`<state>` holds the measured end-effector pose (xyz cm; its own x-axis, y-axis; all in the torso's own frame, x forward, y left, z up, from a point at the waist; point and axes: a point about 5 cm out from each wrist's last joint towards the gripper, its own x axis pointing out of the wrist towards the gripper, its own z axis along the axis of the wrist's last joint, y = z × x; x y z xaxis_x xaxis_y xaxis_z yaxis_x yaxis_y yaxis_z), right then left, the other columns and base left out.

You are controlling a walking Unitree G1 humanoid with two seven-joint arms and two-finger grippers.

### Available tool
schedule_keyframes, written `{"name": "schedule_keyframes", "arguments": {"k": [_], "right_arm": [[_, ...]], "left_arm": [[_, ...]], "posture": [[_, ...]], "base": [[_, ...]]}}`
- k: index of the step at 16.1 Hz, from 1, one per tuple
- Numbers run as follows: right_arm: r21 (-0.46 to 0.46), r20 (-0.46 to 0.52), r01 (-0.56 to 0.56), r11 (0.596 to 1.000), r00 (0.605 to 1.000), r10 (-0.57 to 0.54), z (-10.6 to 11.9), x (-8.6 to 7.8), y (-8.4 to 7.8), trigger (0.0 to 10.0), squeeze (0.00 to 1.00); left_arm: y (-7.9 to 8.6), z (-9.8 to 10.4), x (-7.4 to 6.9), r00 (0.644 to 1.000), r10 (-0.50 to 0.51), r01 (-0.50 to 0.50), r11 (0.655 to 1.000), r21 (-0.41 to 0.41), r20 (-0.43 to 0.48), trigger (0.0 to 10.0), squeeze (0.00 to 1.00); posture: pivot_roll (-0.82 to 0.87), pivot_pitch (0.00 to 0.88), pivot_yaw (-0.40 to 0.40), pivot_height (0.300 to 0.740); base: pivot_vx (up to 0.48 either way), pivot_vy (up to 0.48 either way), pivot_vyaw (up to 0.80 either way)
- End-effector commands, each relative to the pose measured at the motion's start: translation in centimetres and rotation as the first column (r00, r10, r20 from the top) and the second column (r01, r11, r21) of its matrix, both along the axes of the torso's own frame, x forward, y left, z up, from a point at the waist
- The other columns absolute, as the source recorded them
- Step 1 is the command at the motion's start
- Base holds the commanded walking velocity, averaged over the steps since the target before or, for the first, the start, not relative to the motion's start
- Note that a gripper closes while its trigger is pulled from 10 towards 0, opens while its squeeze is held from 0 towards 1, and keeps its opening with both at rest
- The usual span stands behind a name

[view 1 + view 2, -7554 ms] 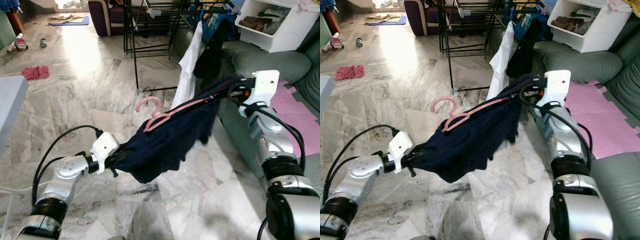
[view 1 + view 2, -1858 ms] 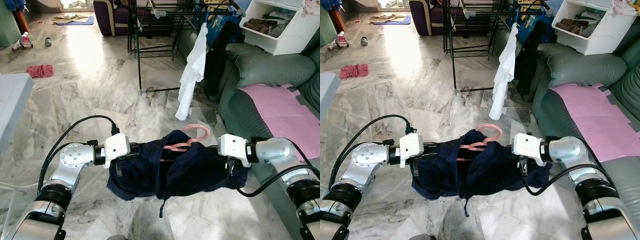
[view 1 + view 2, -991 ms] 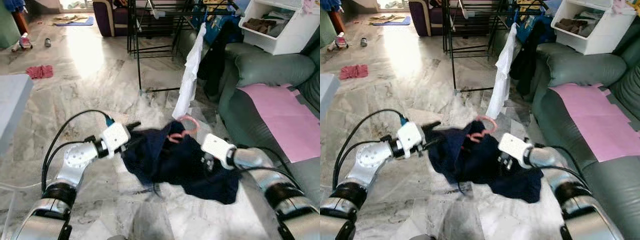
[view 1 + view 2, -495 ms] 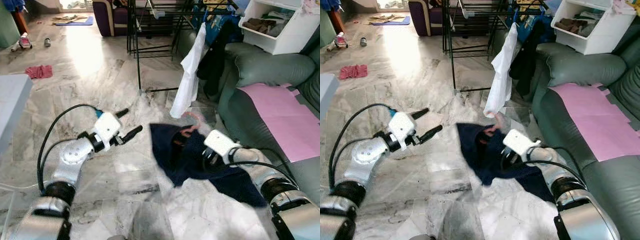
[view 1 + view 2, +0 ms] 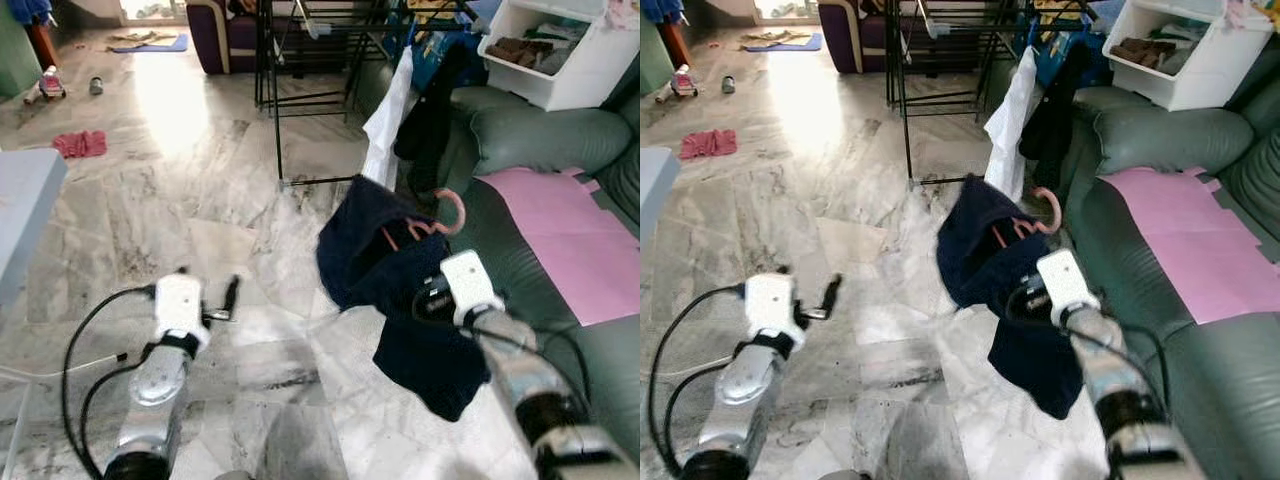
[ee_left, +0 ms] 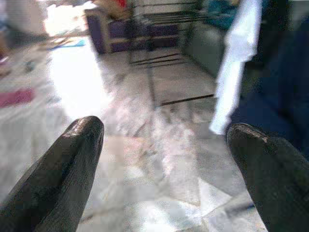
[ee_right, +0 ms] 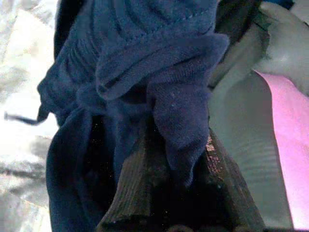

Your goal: Hang hanger

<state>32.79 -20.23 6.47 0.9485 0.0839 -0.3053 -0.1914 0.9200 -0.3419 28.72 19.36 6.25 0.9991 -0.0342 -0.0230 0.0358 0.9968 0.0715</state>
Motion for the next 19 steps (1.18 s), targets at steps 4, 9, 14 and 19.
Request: {"name": "schedule_keyframes", "arguments": {"k": [4, 9, 14, 19], "right_arm": [[0.185, 0.095, 0.133, 0.974, 0.984, -0.153, 1.4, -1.0, 0.7, 10.0, 0.0], [0.248, 0.012, 0.248, 0.936, 0.966, -0.259, 0.4, -2.8, 1.5, 10.0, 0.0], [0.262, -0.014, 0.233, 0.937, 0.971, -0.238, 0.3, -3.8, 2.2, 10.0, 0.0], [0.226, -0.01, 0.178, 0.958, 0.984, -0.18, 0.4, -3.6, 3.0, 10.0, 0.0]], "left_arm": [[0.7, 0.5, -0.6, 0.998, 0.057, -0.057, 0.998, -0.013, 0.014, 10.0, 0.0], [0.3, 0.5, -0.2, 0.998, 0.055, -0.055, 0.998, -0.025, -0.003, 10.0, 0.0], [-0.5, 0.5, 0.2, 0.999, 0.04, -0.041, 0.998, -0.048, -0.008, 10.0, 0.0], [-1.4, 0.9, 0.6, 1.0, 0.013, -0.012, 0.999, -0.045, 0.019, 10.0, 0.0]], "posture": [[0.04, 0.0, -0.045, 0.74], [0.01, 0.0, -0.036, 0.74], [0.0, 0.0, -0.04, 0.74], [0.01, 0.0, -0.053, 0.74]], "base": [[0.0, 0.0, 0.0], [0.199, 0.0, 0.0], [0.416, 0.0, -0.38], [0.448, 0.0, -0.08]]}}
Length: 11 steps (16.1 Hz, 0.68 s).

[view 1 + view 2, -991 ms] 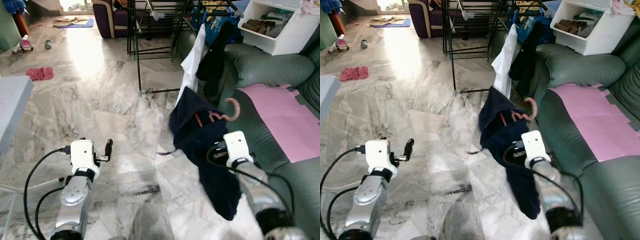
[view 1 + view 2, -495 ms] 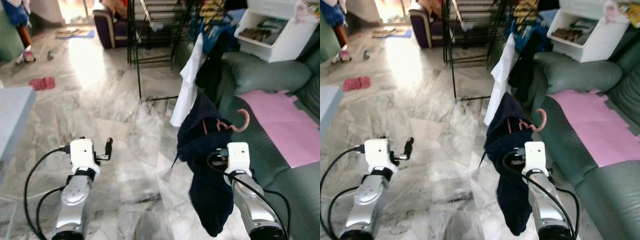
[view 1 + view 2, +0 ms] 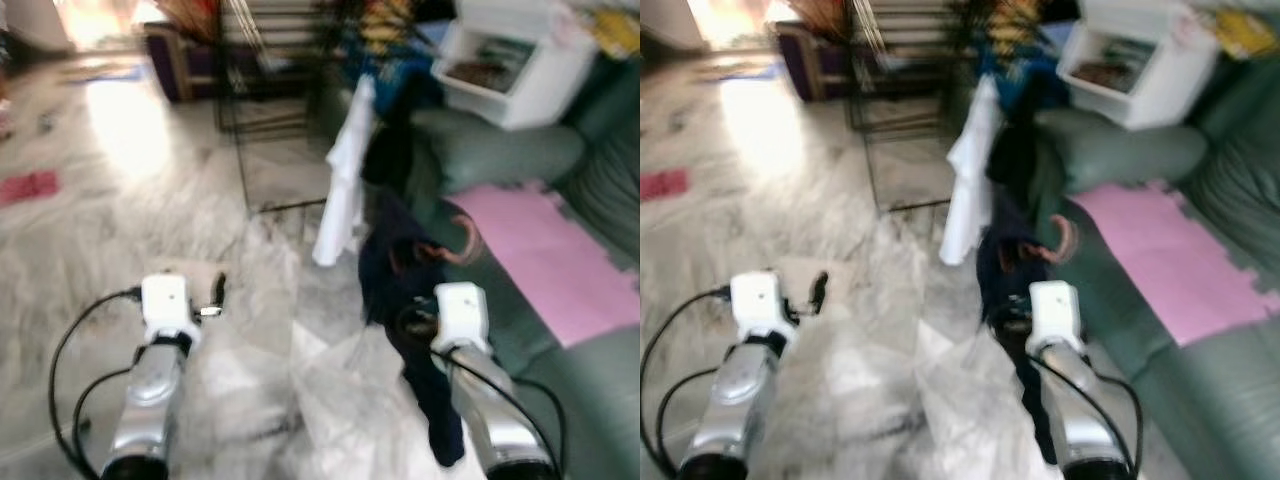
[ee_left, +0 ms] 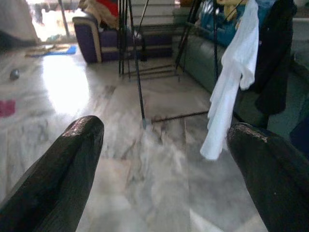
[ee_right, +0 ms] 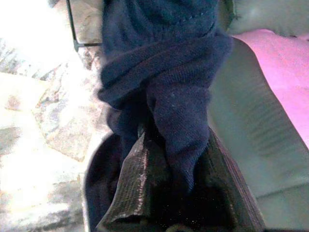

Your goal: Hang hanger

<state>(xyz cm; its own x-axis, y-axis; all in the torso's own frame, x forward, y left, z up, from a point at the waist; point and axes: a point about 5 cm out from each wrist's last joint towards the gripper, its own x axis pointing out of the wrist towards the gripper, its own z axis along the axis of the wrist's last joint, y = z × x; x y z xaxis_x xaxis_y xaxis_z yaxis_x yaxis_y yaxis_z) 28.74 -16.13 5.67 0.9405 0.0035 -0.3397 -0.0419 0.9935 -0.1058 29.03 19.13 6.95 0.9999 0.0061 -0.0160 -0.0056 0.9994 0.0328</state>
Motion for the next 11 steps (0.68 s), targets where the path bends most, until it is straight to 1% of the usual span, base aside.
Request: {"name": "schedule_keyframes", "arguments": {"k": [1, 4, 6, 8, 9, 11], "right_arm": [[-0.019, 0.062, 0.022, 1.0, 0.998, -0.021, 1.4, 0.5, -1.1, 10.0, 0.0], [-0.018, 0.06, 0.013, 1.0, 0.998, -0.012, 1.6, 0.7, -1.1, 10.0, 0.0], [-0.012, 0.061, -0.025, 1.0, 0.998, 0.026, 1.6, 0.7, -0.6, 10.0, 0.0], [-0.006, 0.057, -0.037, 0.999, 0.998, 0.037, 1.6, 0.6, -0.1, 10.0, 0.0], [-0.006, 0.056, -0.036, 0.999, 0.998, 0.037, 1.6, 0.7, -0.1, 10.0, 0.0], [-0.003, 0.062, -0.028, 1.0, 0.998, 0.028, 1.8, 1.0, -0.1, 10.0, 0.0]], "left_arm": [[-1.2, 0.3, 0.3, 1.0, -0.025, 0.025, 1.0, -0.009, 0.013, 10.0, 0.0], [-1.2, 0.3, 0.5, 1.0, -0.017, 0.017, 1.0, -0.013, 0.011, 10.0, 0.0], [-1.4, 0.2, 0.6, 1.0, -0.008, 0.008, 1.0, -0.017, 0.007, 10.0, 0.0], [-1.9, 0.3, 0.6, 1.0, -0.027, 0.027, 1.0, -0.017, 0.012, 10.0, 0.0], [-2.0, 0.3, 0.7, 1.0, -0.025, 0.025, 1.0, -0.017, 0.009, 10.0, 0.0], [-2.2, 0.4, 0.9, 1.0, -0.026, 0.026, 1.0, -0.018, 0.013, 10.0, 0.0]], "posture": [[0.01, 0.0, -0.053, 0.74], [0.01, 0.0, -0.058, 0.74], [0.01, 0.0, -0.06, 0.74], [0.01, 0.0, -0.064, 0.74], [0.01, 0.0, -0.063, 0.74], [0.01, 0.0, -0.065, 0.74]], "base": [[0.454, 0.0, 0.0], [0.451, 0.0, 0.76], [0.448, 0.0, 0.78], [0.45, 0.0, 0.79], [0.446, 0.0, 0.48], [0.448, 0.0, 0.0]]}}
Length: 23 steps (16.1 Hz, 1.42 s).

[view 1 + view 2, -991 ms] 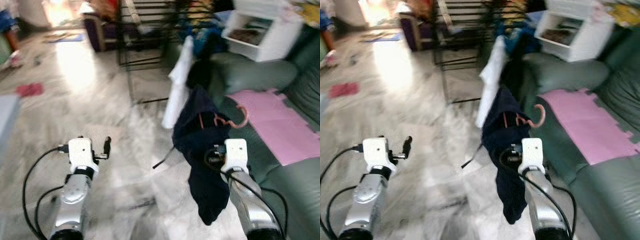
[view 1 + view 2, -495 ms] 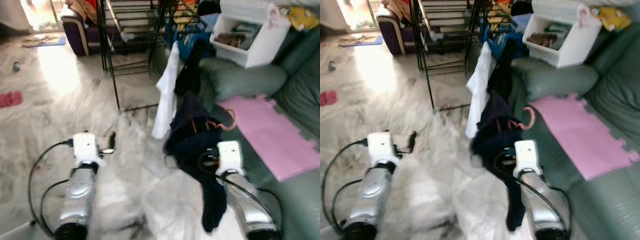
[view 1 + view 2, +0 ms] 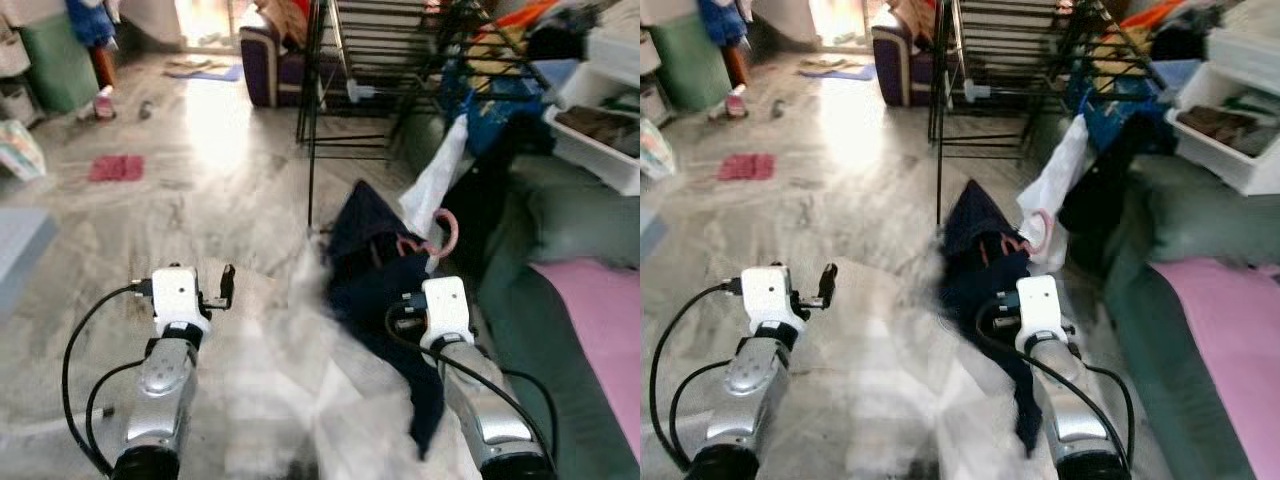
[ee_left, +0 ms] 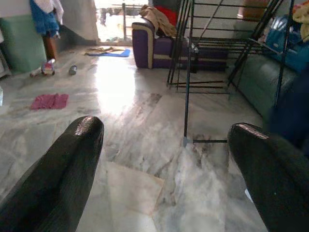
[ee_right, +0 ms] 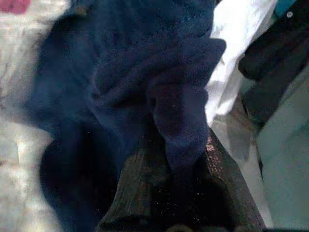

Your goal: Hang hanger

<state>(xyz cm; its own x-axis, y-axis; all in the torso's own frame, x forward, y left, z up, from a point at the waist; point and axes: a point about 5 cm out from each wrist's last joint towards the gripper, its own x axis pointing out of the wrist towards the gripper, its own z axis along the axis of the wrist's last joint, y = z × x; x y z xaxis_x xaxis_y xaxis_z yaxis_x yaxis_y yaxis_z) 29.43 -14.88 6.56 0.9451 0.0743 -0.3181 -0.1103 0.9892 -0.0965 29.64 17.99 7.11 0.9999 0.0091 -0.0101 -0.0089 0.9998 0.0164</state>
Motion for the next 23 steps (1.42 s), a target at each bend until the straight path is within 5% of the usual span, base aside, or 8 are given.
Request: {"name": "schedule_keyframes", "arguments": {"k": [1, 8, 13, 16, 18, 23], "right_arm": [[-0.014, 0.051, 0.047, 0.999, 0.998, -0.046, 1.2, 0.7, -1.3, 10.0, 0.0], [-0.025, 0.05, 0.108, 0.994, 0.993, -0.107, 1.6, 1.6, -2.2, 10.0, 0.0], [0.02, 0.02, 0.08, 0.997, 0.997, -0.081, 1.1, 1.9, -1.5, 10.0, 0.0], [0.022, 0.058, 0.042, 0.999, 0.997, -0.043, 1.2, -0.1, -1.6, 10.0, 0.0], [0.047, 0.057, 0.008, 0.999, 0.998, -0.011, 0.9, -1.4, -2.1, 10.0, 0.0], [0.041, 0.016, -0.025, 0.999, 1.0, 0.025, 0.0, -3.0, -1.9, 10.0, 0.0]], "left_arm": [[-1.2, 0.6, 0.7, 0.999, -0.031, 0.031, 1.0, 0.003, 0.02, 10.0, 0.0], [-1.8, 0.3, 0.9, 0.999, -0.037, 0.037, 0.998, 0.041, -0.009, 10.0, 0.0], [0.6, 0.4, 0.3, 0.999, 0.038, -0.038, 0.992, 0.119, 0.004, 10.0, 0.0], [3.1, 1.2, -2.6, 0.997, 0.065, -0.071, 0.983, 0.168, 0.042, 10.0, 0.0], [4.7, 0.4, -4.5, 0.994, 0.105, -0.101, 0.979, 0.178, -0.015, 10.0, 0.0], [5.6, -0.3, -8.1, 0.983, 0.161, -0.128, 0.948, 0.29, -0.09, 10.0, 0.0]], "posture": [[0.01, 0.0, -0.062, 0.74], [0.0, 0.0, -0.062, 0.74], [0.05, 0.0, -0.04, 0.74], [0.09, 0.0, -0.052, 0.74], [0.11, 0.0, -0.073, 0.74], [0.11, 0.0, -0.043, 0.74]], "base": [[0.446, 0.0, 0.0], [0.454, 0.0, 0.0], [0.449, 0.0, 0.0], [0.248, 0.0, 0.0], [0.0, 0.0, 0.0], [0.0, 0.0, 0.0]]}}
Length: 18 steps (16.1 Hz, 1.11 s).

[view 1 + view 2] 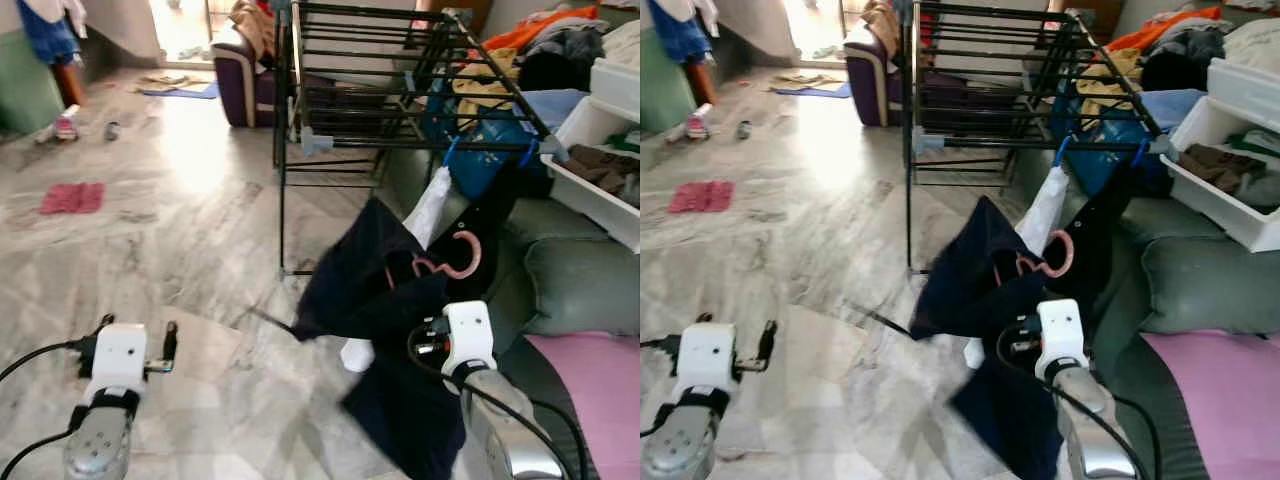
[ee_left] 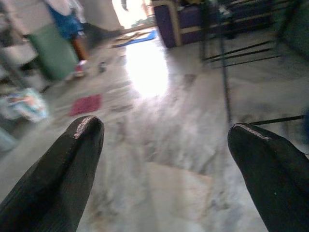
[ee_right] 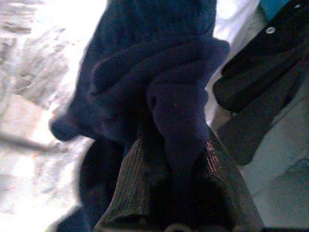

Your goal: Hang hanger

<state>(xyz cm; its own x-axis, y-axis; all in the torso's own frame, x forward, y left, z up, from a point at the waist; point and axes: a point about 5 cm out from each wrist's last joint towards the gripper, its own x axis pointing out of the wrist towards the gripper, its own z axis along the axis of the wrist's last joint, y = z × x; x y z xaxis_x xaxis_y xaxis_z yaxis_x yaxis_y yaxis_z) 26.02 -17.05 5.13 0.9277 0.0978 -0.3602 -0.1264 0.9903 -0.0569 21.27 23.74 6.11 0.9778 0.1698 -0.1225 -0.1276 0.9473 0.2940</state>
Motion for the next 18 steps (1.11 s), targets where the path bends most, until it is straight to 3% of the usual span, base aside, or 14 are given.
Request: {"name": "schedule_keyframes", "arguments": {"k": [1, 3, 5, 8, 10, 14, 18], "right_arm": [[0.014, 0.072, -0.012, 1.0, 0.997, 0.011, 1.5, 0.4, 0.5, 10.0, 0.0], [0.044, 0.147, 0.046, 0.998, 0.988, -0.052, 2.3, 0.6, 0.4, 10.0, 0.0], [0.063, 0.192, 0.096, 0.993, 0.976, -0.106, 2.9, 0.0, -0.1, 10.0, 0.0], [0.032, 0.168, 0.158, 0.987, 0.973, -0.161, 2.3, -1.9, -1.8, 10.0, 0.0], [0.034, 0.17, 0.155, 0.987, 0.973, -0.159, 2.2, -2.6, -2.0, 10.0, 0.0], [0.043, 0.169, 0.127, 0.991, 0.977, -0.133, 2.1, -2.0, -0.9, 10.0, 0.0], [0.02, 0.169, 0.11, 0.994, 0.979, -0.111, 2.2, -0.4, -0.8, 10.0, 0.0]], "left_arm": [[0.0, 0.7, 0.1, 0.999, 0.039, -0.039, 0.999, 0.009, 0.031, 10.0, 0.0], [-0.6, 1.0, 0.7, 0.994, 0.077, -0.077, 0.997, -0.01, 0.074, 10.0, 0.0], [-1.6, 1.0, 1.2, 0.997, 0.025, -0.021, 0.998, -0.054, 0.074, 10.0, 0.0], [-2.7, 0.8, 2.1, 0.997, -0.064, 0.067, 0.994, -0.088, 0.035, 10.0, 0.0], [-2.3, 0.7, 2.6, 0.998, -0.048, 0.05, 0.997, -0.053, 0.038, 10.0, 0.0], [-2.3, 0.3, 2.7, 0.999, -0.019, 0.022, 0.994, -0.108, 0.031, 10.0, 0.0], [-3.6, 0.1, 3.4, 0.999, -0.033, 0.038, 0.988, -0.152, 0.033, 10.0, 0.0]], "posture": [[0.11, 0.0, -0.033, 0.74], [0.1, 0.0, -0.024, 0.74], [0.08, 0.0, -0.003, 0.74], [0.02, 0.0, 0.038, 0.74], [0.01, 0.0, 0.038, 0.74], [0.01, 0.0, 0.025, 0.74], [0.02, 0.0, 0.008, 0.74]], "base": [[0.0, 0.0, 0.0], [0.0, 0.0, 0.0], [0.0, 0.0, 0.0], [0.0, 0.0, 0.0], [0.0, 0.0, 0.0], [0.0, 0.0, 0.0], [0.0, 0.0, 0.0]]}}
